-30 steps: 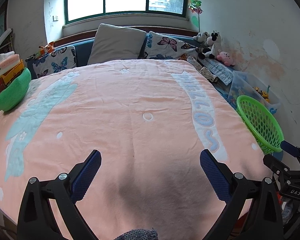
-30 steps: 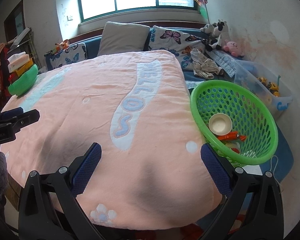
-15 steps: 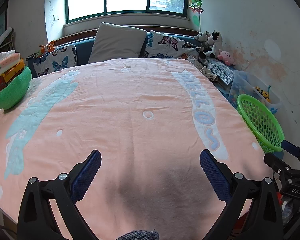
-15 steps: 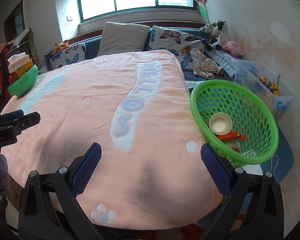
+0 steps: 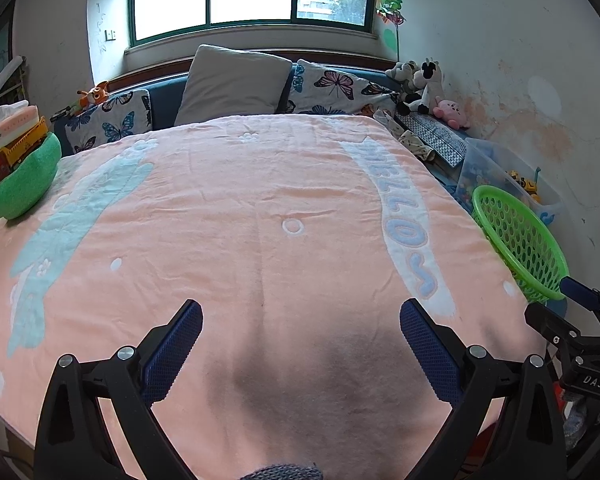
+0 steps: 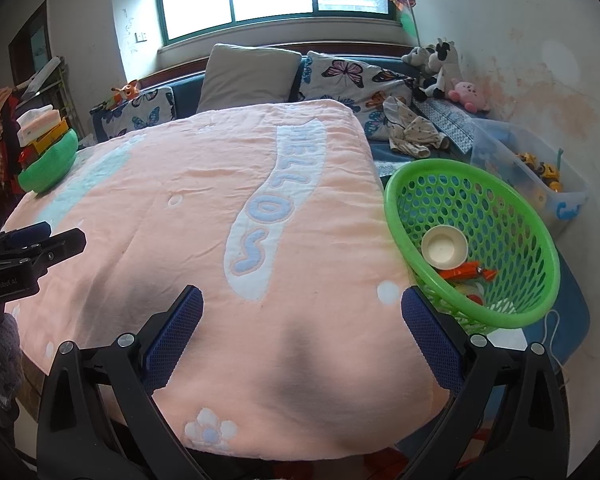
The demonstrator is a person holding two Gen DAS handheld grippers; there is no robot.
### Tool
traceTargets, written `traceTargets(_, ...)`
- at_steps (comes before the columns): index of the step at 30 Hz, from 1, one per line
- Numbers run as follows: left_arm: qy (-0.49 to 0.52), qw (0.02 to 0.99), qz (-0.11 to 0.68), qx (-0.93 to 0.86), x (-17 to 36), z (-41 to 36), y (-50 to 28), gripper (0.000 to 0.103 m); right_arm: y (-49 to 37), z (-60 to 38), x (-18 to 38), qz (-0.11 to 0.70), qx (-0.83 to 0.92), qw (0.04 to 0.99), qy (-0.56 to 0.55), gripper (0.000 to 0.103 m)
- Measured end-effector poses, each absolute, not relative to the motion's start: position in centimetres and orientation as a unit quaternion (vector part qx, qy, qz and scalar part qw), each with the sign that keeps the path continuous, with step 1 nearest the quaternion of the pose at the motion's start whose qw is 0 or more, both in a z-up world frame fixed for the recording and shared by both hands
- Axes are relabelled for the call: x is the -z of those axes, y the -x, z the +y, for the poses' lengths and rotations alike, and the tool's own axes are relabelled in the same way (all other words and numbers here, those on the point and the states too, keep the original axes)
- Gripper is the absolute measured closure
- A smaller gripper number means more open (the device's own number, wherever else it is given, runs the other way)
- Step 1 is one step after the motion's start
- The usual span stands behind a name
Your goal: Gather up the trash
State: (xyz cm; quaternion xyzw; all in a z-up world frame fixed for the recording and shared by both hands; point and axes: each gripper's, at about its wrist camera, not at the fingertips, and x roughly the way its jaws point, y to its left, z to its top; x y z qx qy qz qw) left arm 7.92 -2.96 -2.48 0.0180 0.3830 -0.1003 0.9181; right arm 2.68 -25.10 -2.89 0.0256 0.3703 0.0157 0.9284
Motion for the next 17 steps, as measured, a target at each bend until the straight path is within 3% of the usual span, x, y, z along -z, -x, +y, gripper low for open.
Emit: traceTargets(17, -0.015, 0.918, 0.385, 0.093, 2.86, -2.82, -7.95, 0.007, -2.99, -24.8, 3.28, 0.373, -0.02, 0.927, -0.03, 0.004)
